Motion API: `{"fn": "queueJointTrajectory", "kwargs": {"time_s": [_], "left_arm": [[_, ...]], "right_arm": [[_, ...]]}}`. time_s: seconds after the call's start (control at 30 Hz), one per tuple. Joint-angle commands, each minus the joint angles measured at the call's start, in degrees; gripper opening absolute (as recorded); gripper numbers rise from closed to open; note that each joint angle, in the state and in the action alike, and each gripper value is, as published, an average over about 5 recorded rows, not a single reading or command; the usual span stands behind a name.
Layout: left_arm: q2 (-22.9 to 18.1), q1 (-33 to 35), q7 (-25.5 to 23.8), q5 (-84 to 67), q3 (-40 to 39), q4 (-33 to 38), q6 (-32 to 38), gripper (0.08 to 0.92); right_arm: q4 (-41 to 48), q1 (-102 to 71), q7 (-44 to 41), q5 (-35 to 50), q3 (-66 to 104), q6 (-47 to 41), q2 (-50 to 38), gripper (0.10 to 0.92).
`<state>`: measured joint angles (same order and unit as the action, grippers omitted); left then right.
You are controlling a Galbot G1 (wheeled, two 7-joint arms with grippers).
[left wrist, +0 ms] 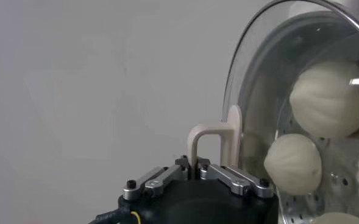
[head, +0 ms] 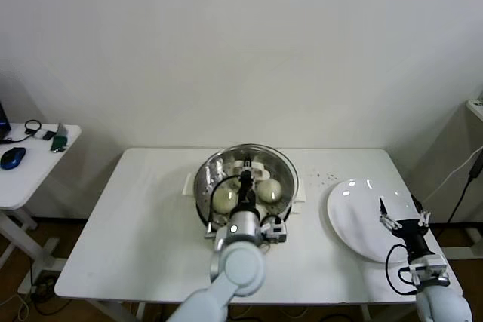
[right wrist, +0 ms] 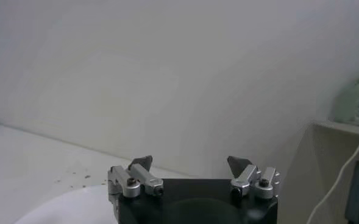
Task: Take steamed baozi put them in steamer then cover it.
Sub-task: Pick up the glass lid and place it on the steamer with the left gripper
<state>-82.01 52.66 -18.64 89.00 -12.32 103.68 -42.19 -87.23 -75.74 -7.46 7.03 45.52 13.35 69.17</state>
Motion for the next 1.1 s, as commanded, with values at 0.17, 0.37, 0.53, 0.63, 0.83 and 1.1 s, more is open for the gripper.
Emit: {"fn": "queueJointTrajectory", "kwargs": {"time_s": [0.17,0.37,0.53,0.63,0.83,1.1], "left_arm": [[-0.23,0.13,-1.93,1.65,0.10,-0.39,-2.81,0.146],[0.29,-0.13,-1.77,1.73,0.40,-0.59,-2.81,0.146],[0.62,-0.12,-1.46,1.67,0.57,-0.95,-2.81,0.146],[0.92,-0.21,-0.97,1.12,0.53,-0.96,-2.81,0.146],[1.29,-0.31,0.24,0.52,0.31,-1.25,-2.81,0.146],[0.76,-0.22,1.52,-0.45,0.02,-1.91,-2.81,0.146]], "right_arm": [[0.40,0.29,-0.17,0.04,0.21,0.29,-0.04,0.823],[0.45,0.27,-0.35,0.04,0.27,0.48,0.06,0.823],[0.49,0.25,-0.57,0.00,0.33,0.67,0.20,0.823],[0.54,0.18,-0.71,-0.01,0.43,0.79,0.22,0.823],[0.49,0.06,-0.86,0.02,0.55,0.82,-0.09,0.823],[0.11,-0.15,-0.92,0.01,0.65,0.77,-0.32,0.823]]}}
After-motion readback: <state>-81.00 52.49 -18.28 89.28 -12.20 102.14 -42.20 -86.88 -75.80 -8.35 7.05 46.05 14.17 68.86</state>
